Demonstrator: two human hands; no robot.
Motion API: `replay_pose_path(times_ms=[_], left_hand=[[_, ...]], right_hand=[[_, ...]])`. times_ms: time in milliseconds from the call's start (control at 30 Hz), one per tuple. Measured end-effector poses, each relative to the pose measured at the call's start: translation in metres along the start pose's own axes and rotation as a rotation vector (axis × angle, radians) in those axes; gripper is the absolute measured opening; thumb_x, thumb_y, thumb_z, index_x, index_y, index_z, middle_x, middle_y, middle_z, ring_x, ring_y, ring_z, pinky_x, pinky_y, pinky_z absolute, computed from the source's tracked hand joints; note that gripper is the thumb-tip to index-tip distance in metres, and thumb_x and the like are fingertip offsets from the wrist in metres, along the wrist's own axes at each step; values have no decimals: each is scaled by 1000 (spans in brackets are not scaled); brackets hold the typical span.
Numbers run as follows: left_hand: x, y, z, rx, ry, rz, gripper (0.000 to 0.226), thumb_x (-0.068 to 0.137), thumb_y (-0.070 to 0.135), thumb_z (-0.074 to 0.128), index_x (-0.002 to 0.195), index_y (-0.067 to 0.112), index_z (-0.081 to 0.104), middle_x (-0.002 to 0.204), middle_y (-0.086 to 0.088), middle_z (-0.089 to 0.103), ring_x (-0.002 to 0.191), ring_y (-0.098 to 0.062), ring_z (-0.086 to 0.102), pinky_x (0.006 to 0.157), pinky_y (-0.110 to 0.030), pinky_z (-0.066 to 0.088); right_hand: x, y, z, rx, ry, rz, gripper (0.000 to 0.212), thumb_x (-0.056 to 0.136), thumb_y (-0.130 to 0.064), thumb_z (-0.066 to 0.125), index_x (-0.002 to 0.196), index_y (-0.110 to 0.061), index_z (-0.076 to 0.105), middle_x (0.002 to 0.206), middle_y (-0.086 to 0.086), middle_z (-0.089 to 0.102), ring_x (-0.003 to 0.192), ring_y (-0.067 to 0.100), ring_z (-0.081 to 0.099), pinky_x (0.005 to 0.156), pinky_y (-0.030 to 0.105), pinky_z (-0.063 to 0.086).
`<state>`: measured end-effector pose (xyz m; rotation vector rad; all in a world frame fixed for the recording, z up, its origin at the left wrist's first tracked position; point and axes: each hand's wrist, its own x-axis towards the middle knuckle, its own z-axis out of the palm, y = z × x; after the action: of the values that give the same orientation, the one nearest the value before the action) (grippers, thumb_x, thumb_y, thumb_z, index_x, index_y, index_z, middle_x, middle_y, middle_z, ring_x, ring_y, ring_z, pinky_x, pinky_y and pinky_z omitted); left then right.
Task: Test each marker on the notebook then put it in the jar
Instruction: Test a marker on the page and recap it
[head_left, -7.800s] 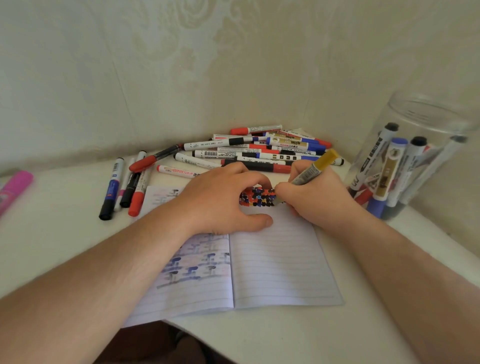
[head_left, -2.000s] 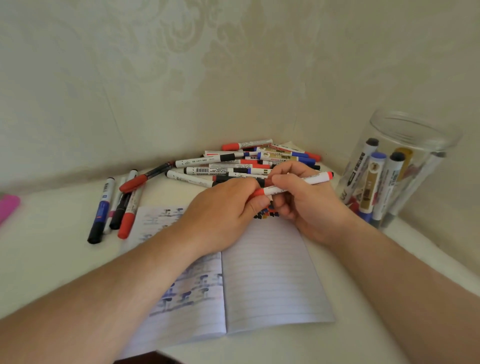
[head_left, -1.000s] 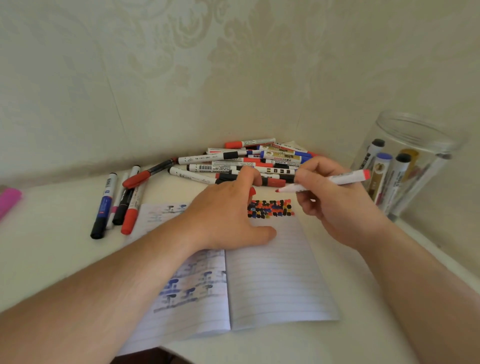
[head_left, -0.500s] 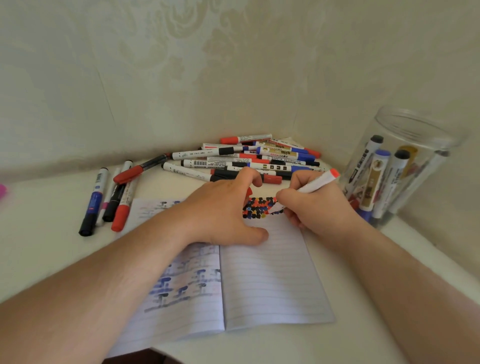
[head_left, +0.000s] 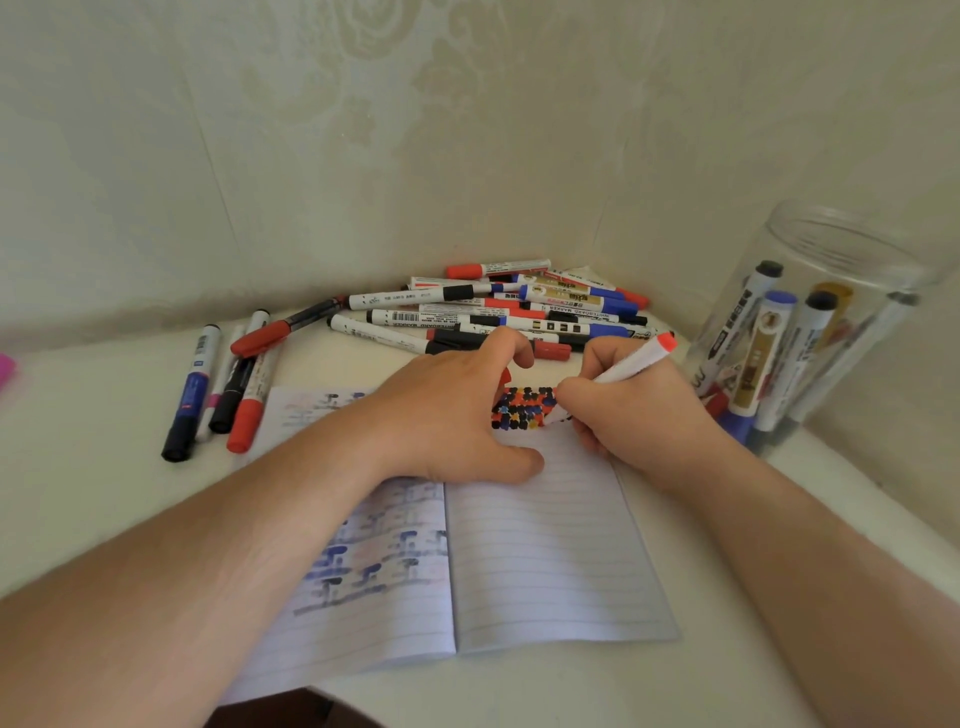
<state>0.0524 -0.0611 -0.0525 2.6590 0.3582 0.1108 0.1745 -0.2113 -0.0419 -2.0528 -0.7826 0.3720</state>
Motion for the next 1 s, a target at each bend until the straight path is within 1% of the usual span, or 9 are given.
replay_pose_path(times_ms=[100,200,400,500,600,733,867,933,1000], left_hand=[[-1,0,0,6,-2,4,81,68,66,77,128,47,26,110,13,56,108,-14,59,91,-41,52],[-1,2,-1,9,-5,8,80,69,65,77,128,46,26,106,13,56,108,-15,59,91,-41,51],[-2,3,-2,18,-10,7,81,70,65,77,129,46,25,109,11,58,107,-14,59,90,-41,52],[-2,3,-2,16,-10,3,81,69,65,77,129,46,25,110,12,58,108,-14,59,91,-41,52],[-3,4,-3,17,-16,-1,81,70,65,77,129,46,25,104,14,57,109,-15,59,89,-41,52],[-4,5,-4,9,-17,-12,80,69,65,77,128,46,26,109,13,57,111,-15,58,91,-40,52],[-5,7,-5,13,-23,-9,80,70,65,77,128,47,25,107,15,56,110,-14,58,91,-40,52],[-5,7,-5,9,-26,-10,80,70,65,77,128,47,25,105,16,56,110,-14,58,91,-41,52],[-5,7,-5,13,-21,-5,79,71,64,77,128,46,26,101,17,54,108,-13,58,89,-39,51]], right_hand=[[1,1,0,-15,19,-13,19,86,-11,70,73,-11,56,60,11,67,46,14,58,47,30,47],[1,2,-2,22,13,4,19,87,-10,69,73,-10,56,60,9,67,47,15,58,47,29,47],[0,0,-1,4,-13,0,21,86,-10,70,71,-12,55,56,5,65,45,14,57,48,28,47],[0,1,-1,21,6,-2,22,86,-9,68,70,-12,53,57,7,64,46,14,56,46,28,45],[1,2,-3,64,11,10,23,88,-9,69,70,-13,54,59,8,66,48,15,60,47,30,49],[-1,0,-2,8,-7,-15,21,87,-9,69,72,-11,54,63,15,68,47,14,60,47,30,50],[-1,1,-3,39,-13,17,23,87,-9,68,71,-12,53,58,8,65,47,14,58,46,28,47],[1,2,-3,65,7,22,23,88,-8,67,71,-13,52,60,11,66,48,15,59,46,28,48],[2,3,-3,41,8,17,21,87,-10,68,72,-12,53,63,15,68,48,14,59,47,29,49]])
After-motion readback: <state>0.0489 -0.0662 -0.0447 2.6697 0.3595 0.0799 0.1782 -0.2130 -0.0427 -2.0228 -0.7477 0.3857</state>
